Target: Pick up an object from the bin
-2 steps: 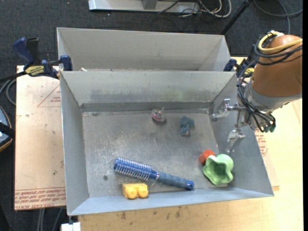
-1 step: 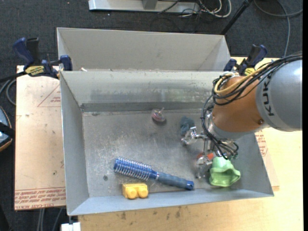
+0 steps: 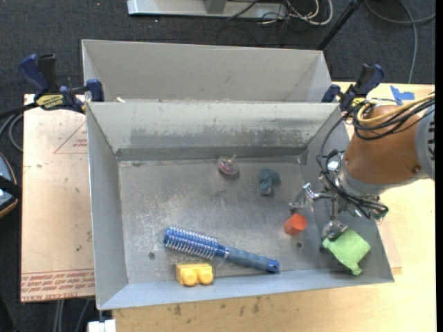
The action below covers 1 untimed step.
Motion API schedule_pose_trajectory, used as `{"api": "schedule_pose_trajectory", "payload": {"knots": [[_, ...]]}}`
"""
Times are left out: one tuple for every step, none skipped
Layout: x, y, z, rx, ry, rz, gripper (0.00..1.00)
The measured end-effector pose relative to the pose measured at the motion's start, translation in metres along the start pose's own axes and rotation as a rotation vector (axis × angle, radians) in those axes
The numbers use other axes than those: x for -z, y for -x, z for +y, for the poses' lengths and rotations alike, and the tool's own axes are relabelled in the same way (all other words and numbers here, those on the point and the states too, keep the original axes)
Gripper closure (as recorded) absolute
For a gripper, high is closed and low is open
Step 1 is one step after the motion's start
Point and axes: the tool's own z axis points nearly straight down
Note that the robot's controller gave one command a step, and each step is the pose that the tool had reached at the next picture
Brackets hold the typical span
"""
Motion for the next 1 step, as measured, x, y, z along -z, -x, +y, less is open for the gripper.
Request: {"api": "schedule_pose_trajectory", "payload": {"knots": [[0.0107, 0.0131, 0.0041, 0.287, 0.006, 0.007, 0.00]]}}
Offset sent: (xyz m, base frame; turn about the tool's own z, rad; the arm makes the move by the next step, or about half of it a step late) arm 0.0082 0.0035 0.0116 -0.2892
